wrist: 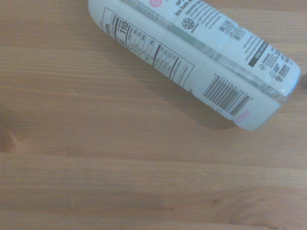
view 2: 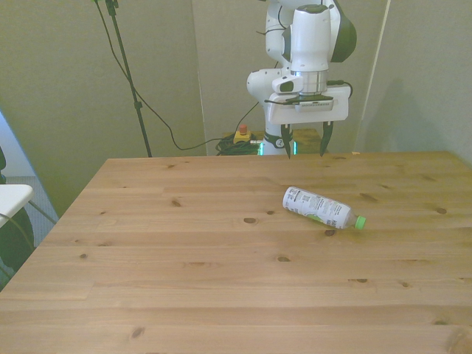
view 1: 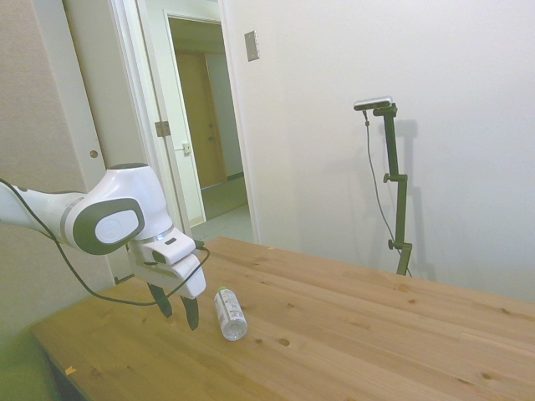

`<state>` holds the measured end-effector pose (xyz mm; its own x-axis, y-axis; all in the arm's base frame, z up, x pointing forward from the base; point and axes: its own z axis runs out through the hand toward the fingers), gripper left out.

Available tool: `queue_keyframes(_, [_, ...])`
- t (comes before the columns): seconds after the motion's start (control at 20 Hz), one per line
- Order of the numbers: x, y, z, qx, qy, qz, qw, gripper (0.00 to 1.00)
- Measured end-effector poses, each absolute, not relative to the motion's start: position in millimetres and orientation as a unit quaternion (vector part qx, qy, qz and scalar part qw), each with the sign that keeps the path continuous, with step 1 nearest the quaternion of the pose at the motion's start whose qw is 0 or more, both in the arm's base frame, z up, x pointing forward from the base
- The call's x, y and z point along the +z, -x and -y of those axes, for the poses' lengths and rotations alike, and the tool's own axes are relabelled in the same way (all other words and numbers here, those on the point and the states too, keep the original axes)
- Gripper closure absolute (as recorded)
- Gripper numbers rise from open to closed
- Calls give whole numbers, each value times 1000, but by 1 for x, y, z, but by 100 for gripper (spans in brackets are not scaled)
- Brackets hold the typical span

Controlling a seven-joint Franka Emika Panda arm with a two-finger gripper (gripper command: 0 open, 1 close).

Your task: Stand the water bottle

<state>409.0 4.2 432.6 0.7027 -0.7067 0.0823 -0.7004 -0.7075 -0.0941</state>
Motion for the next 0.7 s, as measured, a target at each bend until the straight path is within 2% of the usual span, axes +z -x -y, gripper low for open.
queue_keyframes(0.3, [449, -430, -16, -81, 923, -375, 6, 0])
queue_keyframes(0.5, [473, -472, -37, -110, 932, -344, -5, 0])
queue_keyframes(0.7, [468, -521, -63, -103, 944, -312, -8, 0])
